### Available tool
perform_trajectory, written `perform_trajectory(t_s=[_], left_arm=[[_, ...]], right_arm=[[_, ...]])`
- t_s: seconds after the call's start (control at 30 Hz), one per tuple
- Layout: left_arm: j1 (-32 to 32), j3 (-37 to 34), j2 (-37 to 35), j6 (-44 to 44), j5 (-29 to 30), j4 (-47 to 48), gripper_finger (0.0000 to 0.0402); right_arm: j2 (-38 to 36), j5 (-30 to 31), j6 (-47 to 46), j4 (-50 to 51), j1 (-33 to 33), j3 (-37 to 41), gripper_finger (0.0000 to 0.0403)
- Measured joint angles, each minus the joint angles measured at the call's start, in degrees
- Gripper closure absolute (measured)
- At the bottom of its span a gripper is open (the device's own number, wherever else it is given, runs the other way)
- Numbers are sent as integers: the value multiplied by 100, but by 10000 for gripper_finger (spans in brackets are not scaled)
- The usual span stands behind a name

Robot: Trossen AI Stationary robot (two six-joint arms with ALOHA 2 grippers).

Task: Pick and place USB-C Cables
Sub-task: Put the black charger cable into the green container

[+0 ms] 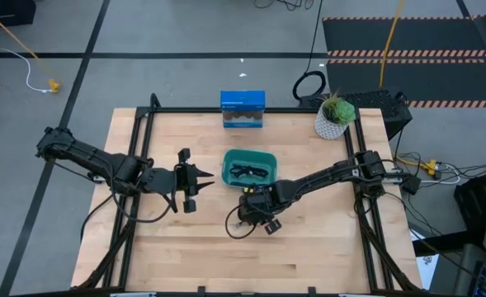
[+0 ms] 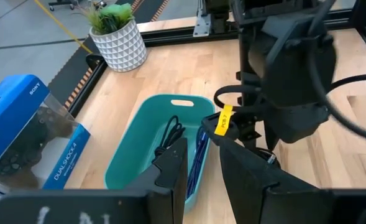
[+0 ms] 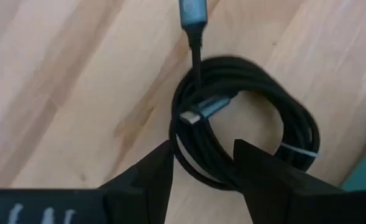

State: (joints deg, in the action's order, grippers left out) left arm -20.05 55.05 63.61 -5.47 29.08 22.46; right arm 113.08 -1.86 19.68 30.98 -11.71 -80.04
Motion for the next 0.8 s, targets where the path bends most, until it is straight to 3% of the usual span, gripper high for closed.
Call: perform_trajectory(t_s=[0.43,0.8], left_arm=[[0,0,0,6,0,-2,305],[0,0,0,19,0,-2,305]], right_arm=[[-7,-38,420,-433,48,334,254],[-7,-130,272,-463,-18,338,330]])
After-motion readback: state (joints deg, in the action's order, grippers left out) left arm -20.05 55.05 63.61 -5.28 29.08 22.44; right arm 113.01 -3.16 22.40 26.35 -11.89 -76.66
